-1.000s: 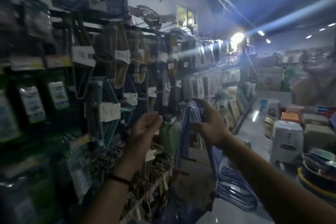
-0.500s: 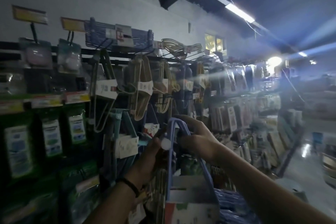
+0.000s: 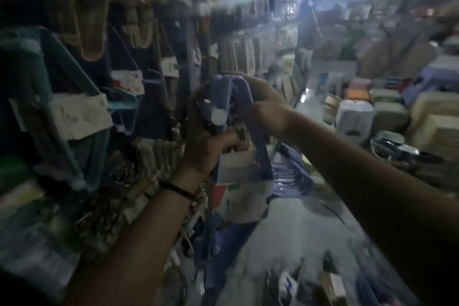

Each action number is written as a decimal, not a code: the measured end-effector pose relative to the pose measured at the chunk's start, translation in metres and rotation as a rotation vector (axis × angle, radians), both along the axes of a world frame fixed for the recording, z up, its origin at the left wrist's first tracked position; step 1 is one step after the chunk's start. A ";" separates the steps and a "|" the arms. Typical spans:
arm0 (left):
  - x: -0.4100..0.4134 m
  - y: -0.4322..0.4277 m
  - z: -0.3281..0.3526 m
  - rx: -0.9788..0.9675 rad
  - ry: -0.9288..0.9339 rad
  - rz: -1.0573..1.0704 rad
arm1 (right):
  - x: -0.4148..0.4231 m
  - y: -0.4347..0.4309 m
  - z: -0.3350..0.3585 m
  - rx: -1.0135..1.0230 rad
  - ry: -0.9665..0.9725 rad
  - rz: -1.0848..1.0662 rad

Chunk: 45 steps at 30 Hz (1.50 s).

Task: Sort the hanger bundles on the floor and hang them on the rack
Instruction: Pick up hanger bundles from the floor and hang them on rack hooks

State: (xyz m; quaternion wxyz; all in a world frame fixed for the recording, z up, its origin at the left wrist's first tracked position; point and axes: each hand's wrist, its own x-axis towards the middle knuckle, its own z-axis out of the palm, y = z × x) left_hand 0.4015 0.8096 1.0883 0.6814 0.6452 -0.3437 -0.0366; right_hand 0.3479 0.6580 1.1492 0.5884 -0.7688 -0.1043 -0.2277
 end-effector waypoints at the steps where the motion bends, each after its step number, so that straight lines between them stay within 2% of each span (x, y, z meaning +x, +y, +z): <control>1: -0.001 -0.007 -0.006 0.012 0.000 -0.017 | -0.003 -0.008 -0.010 0.009 -0.003 -0.018; 4: -0.013 -0.037 -0.023 0.058 -0.037 -0.082 | -0.022 -0.035 -0.035 0.012 0.023 -0.082; 7: -0.029 -0.066 -0.057 0.015 -0.075 -0.055 | -0.047 -0.059 -0.061 0.017 0.108 -0.144; 11: -0.050 -0.103 -0.098 0.029 -0.073 -0.047 | -0.073 -0.095 -0.109 -0.083 0.160 -0.270; 14: -0.062 -0.130 -0.119 0.021 -0.049 -0.061 | -0.088 -0.118 -0.145 -0.052 0.248 -0.291; 19: -0.049 -0.168 -0.144 0.084 -0.109 -0.077 | -0.091 -0.148 -0.191 -0.094 0.262 -0.423; 23: -0.006 -0.207 -0.157 0.122 -0.069 -0.165 | -0.045 -0.181 -0.214 -0.248 0.288 -0.703; 25: 0.028 -0.227 -0.166 0.112 -0.037 -0.217 | -0.010 -0.198 -0.219 -0.291 0.273 -0.769; 29: 0.117 -0.257 -0.175 0.126 -0.034 -0.304 | 0.072 -0.226 -0.222 -0.407 0.294 -0.810; 37: 0.251 -0.323 -0.139 0.084 -0.004 -0.485 | 0.186 -0.280 -0.185 -0.368 0.318 -0.940; 39: 0.271 -0.337 -0.132 0.090 -0.015 -0.476 | 0.205 -0.292 -0.176 -0.353 0.305 -0.967; 45: 0.330 -0.377 -0.131 0.056 -0.057 -0.364 | 0.275 -0.334 -0.158 -0.499 0.349 -0.909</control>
